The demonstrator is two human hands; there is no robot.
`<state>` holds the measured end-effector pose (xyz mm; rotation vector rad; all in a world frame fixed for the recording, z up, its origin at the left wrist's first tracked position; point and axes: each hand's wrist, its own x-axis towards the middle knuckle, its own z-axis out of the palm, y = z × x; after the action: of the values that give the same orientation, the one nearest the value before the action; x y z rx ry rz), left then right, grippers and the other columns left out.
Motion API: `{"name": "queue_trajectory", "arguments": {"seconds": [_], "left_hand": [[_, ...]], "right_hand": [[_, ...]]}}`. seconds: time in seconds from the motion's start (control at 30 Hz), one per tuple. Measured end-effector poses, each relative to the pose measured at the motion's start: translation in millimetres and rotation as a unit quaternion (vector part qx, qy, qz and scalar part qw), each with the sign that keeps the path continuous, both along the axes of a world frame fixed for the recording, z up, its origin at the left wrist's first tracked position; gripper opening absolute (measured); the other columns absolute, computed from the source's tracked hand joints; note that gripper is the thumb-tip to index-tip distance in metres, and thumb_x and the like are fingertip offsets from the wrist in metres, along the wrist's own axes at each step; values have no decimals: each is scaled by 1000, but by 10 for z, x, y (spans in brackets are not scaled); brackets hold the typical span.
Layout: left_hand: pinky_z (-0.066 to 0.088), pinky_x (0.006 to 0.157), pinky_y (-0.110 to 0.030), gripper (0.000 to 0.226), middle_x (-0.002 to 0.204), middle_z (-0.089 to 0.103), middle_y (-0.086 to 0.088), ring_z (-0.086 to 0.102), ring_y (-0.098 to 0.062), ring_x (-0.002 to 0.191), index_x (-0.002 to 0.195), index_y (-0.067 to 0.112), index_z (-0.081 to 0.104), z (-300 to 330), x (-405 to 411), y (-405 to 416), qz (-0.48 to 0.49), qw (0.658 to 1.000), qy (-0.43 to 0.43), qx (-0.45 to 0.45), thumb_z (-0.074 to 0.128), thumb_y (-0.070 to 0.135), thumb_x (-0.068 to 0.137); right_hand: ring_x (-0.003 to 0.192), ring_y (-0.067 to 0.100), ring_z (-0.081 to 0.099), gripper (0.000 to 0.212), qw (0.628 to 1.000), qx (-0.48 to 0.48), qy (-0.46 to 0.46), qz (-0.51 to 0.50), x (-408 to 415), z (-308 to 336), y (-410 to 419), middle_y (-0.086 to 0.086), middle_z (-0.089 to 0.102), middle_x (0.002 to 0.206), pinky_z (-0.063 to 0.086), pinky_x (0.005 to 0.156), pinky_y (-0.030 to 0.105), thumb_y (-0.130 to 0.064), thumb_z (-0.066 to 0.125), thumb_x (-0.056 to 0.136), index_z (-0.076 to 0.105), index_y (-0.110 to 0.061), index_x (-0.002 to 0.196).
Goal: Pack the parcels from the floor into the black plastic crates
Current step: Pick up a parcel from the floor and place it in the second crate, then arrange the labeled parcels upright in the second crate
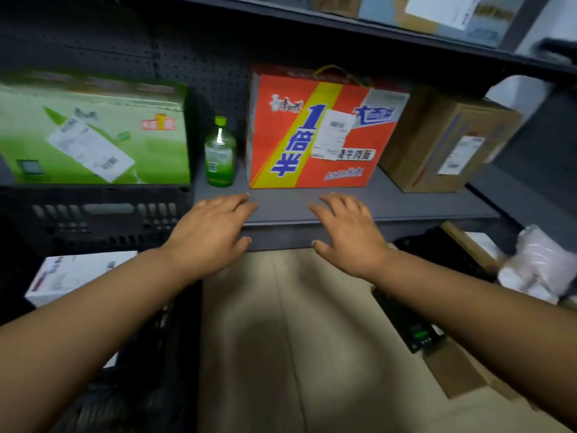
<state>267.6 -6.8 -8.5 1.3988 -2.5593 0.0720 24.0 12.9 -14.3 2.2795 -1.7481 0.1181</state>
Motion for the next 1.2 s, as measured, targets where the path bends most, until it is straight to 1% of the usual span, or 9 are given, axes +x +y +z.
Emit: {"name": "queue_trajectory", "arguments": {"seconds": [0.13,0.27,0.47,0.57,0.67,0.8,0.93,1.1,1.2], "left_hand": [[25,109,-32,66,156,21,2,27,-18,140,147,24,23,-100,-823,75,-36,999,-6,34,51,39,90],[24,110,-30,66,156,21,2,26,-17,140,148,23,22,-305,-1479,82,-74,995,-29,53,51,38,90],[29,108,-34,64,155,22,-1,28,-21,139,147,24,24,-681,-2142,62,-99,990,-46,94,52,36,90],[27,110,-31,63,155,22,-1,28,-20,139,147,24,25,-867,-2344,68,-113,986,-51,112,50,36,91],[26,111,-30,63,156,19,1,25,-18,140,148,25,23,-1026,-2473,53,-118,983,-59,125,48,37,92],[26,111,-29,62,157,15,4,22,-17,141,148,31,20,-1194,-2541,14,-117,980,-67,144,48,36,93],[25,111,-27,62,157,14,4,20,-16,142,148,32,19,-1291,-2554,-11,-114,977,-79,160,47,35,93],[27,109,-28,62,156,17,2,22,-17,141,148,29,23,-1304,-2542,-36,-100,978,-79,168,50,31,92],[28,109,-29,62,156,19,2,23,-17,141,147,29,24,-1284,-2517,-47,-94,979,-77,163,50,31,91]], "right_hand": [[135,29,26,68,992,27,-4,-120,-1223,-141,82,8,31,147,21,109,41,-39,58,85,31,-20,144],[128,33,32,70,966,79,-2,-246,-2286,-472,228,12,36,143,30,105,42,-38,59,83,31,-17,143],[129,35,33,74,908,195,-55,-365,-3187,-1160,559,14,33,143,36,101,40,-38,59,86,22,-14,146],[128,35,35,70,877,244,-110,-400,-3407,-1483,602,17,35,141,37,102,40,-31,61,86,27,-11,143],[125,33,40,63,860,274,-139,-406,-3484,-1719,536,18,40,136,37,104,38,-29,62,86,34,-10,138],[127,32,39,77,861,286,-159,-389,-3504,-1945,355,16,40,140,36,105,38,-40,65,82,27,-15,144],[128,32,38,95,857,308,-122,-396,-3574,-2063,199,16,39,141,36,102,38,-52,69,76,19,-13,146],[128,35,39,92,838,318,-166,-411,-3696,-2115,86,18,43,139,36,102,39,-48,75,73,26,-12,143],[126,35,40,92,842,300,-147,-423,-3677,-2099,50,18,43,138,36,101,39,-49,77,69,30,-9,137]]}}
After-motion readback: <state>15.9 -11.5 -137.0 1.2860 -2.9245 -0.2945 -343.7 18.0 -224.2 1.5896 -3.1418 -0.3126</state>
